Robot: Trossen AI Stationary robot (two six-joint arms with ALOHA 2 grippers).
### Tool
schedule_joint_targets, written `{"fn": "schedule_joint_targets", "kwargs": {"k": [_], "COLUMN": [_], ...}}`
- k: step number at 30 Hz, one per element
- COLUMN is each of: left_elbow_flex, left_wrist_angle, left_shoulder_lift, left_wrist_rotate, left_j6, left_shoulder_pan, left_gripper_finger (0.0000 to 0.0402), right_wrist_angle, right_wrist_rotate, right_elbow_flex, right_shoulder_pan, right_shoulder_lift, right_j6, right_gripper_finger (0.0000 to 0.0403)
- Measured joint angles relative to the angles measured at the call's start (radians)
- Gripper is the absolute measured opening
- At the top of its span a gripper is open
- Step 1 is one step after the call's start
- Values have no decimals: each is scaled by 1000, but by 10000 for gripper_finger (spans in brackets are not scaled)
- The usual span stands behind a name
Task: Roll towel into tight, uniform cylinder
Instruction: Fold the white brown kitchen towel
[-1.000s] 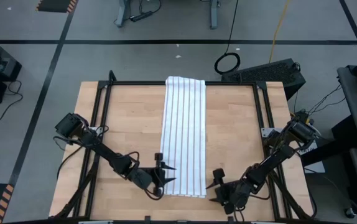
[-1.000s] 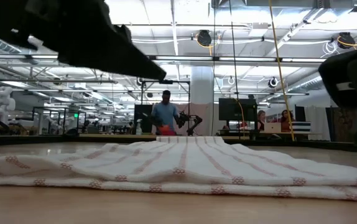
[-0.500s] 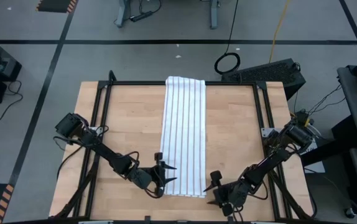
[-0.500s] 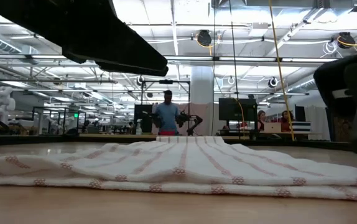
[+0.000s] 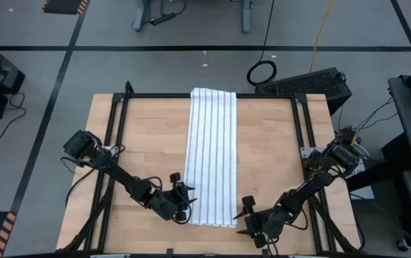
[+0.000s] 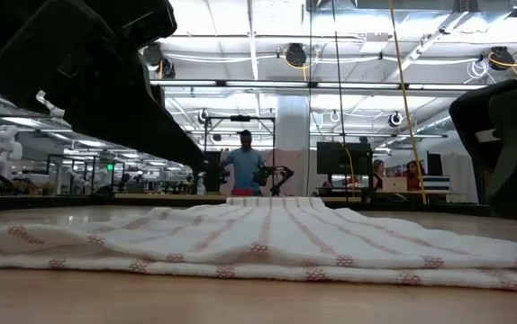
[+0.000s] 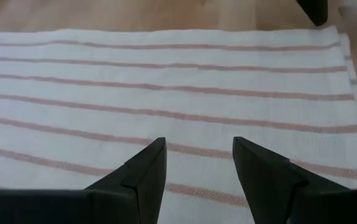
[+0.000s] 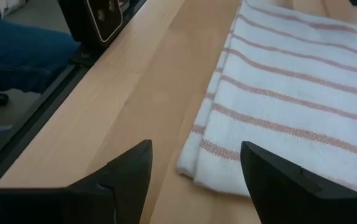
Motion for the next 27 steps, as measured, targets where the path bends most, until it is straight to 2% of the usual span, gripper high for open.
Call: {"fn": "schedule_joint_targets", "kwargs": {"k": [5, 12, 21, 27], "left_elbow_flex": [0, 0, 0, 0], "left_wrist_angle": [37, 134, 156, 154], "left_shoulder_lift": [0, 0, 0, 0], "left_wrist_rotate": [-7, -7, -7, -7], "left_j6": [14, 117, 150, 165], "left_shoulder_pan": [0, 0, 20, 20], "left_gripper_finger": [189, 189, 189, 189], "right_wrist_angle": [0, 0, -9, -32], "right_wrist_rotate": [2, 6, 8, 46], "right_elbow_flex": [0, 0, 58, 104], "right_shoulder_pan": [1, 15, 13, 12], "right_shoulder_lift": [0, 0, 82, 125], "right_j6": [63, 84, 47, 50], "right_gripper_finger": [235, 232, 173, 149]}}
